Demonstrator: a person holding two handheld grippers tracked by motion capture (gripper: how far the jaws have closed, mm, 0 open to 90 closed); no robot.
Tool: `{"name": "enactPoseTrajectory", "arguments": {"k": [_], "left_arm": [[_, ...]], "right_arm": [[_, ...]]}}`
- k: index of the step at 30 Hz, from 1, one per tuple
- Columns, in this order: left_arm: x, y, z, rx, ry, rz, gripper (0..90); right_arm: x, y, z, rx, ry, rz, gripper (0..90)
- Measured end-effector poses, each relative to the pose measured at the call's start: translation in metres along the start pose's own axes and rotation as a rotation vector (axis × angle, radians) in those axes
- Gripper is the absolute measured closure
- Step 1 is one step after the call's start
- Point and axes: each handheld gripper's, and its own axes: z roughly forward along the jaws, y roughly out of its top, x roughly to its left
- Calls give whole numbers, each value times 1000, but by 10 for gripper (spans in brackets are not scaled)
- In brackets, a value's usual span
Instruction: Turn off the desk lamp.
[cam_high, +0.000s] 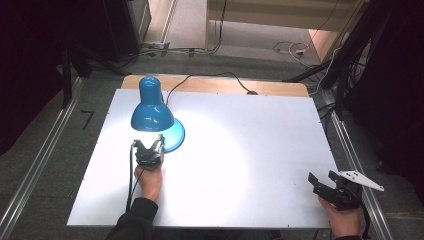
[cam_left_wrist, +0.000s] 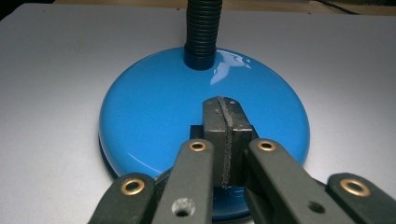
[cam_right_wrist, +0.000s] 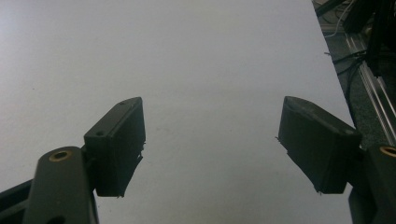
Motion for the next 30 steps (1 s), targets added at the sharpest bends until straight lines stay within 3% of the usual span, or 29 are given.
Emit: {"name": "enactPoseTrajectory", "arguments": {"k": [16, 21, 26, 30], "left_arm": [[0, 1, 1, 3, 3, 9, 900], [0, 1, 2, 1, 2, 5, 900], [3, 3, 5, 9, -1, -26, 900], [2, 3, 5, 9, 3, -16, 900]], "right_arm": [[0, 0, 0, 0, 2, 0, 213], [1, 0, 0, 1, 2, -2, 213], [1, 0, 1, 2, 2, -3, 213], [0, 0, 1, 3, 1, 1, 213]]}}
